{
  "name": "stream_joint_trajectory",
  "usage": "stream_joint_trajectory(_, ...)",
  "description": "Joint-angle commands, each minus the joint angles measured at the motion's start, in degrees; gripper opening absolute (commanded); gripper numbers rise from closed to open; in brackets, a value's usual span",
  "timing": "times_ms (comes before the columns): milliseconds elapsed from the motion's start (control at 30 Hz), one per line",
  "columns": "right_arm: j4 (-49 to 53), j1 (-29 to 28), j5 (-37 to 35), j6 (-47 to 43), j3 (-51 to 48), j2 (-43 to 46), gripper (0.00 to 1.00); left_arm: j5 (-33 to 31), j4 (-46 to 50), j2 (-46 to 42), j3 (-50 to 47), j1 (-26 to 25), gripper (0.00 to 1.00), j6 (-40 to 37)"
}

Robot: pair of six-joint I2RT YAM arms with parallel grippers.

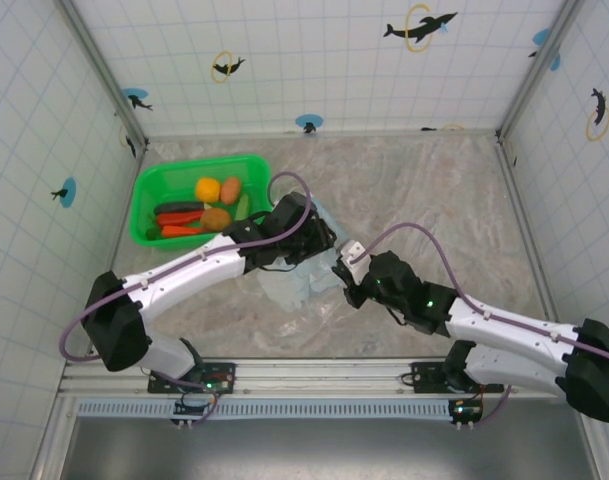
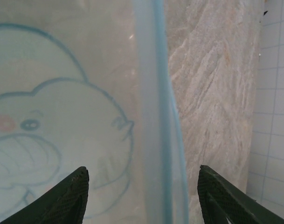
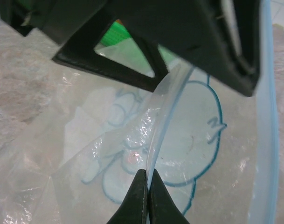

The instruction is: Place the food in the zip-top bag and seal the zipper

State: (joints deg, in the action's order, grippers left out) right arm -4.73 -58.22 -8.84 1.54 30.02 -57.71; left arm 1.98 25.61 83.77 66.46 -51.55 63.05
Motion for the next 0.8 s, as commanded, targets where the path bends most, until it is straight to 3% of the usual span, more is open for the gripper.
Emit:
stream_joint_trajectory(0, 2.96, -0.81, -5.09, -0.90, 0.43, 0.28, 0.05, -1.88, 4.37, 0.05, 0.70, -1.26, 0.59, 0.57)
stream_joint_trajectory(167, 3.04, -2.78, -7.38, -1.52, 1.01, -1.27, 0.06, -1.98, 7.36, 0.95, 1.81, -1.26, 0.35, -0.25)
stream_joint_trajectory(400, 2.30, -3.92, -7.82, -0.76, 1.80, -2.11, 0.07, -1.94, 7.57, 2.30, 2.98, -1.27, 0.12, -1.64)
stream_joint_trajectory(567, 1.83, -4.01, -7.07, 0.41, 1.76, -2.22, 0.07, 0.03, 5.51, 2.87, 2.45, -1.27, 0.00, -1.35)
stream_joint_trajectory(633, 1.55, -4.10, -7.14, 1.09, 1.64, -2.38, 0.07, 0.17, 4.67, 2.57, 2.36, -1.27, 0.00, -1.26)
stream_joint_trajectory(700, 0.99, -4.10, -6.19, 1.81, 1.39, -2.14, 0.15, -0.29, 4.32, 2.40, 2.36, -1.27, 0.00, -1.80)
stream_joint_trajectory(767, 0.63, -4.10, -3.83, 2.15, 1.24, -1.42, 0.38, -1.27, 4.56, 1.96, 2.36, -1.27, 0.00, -3.60)
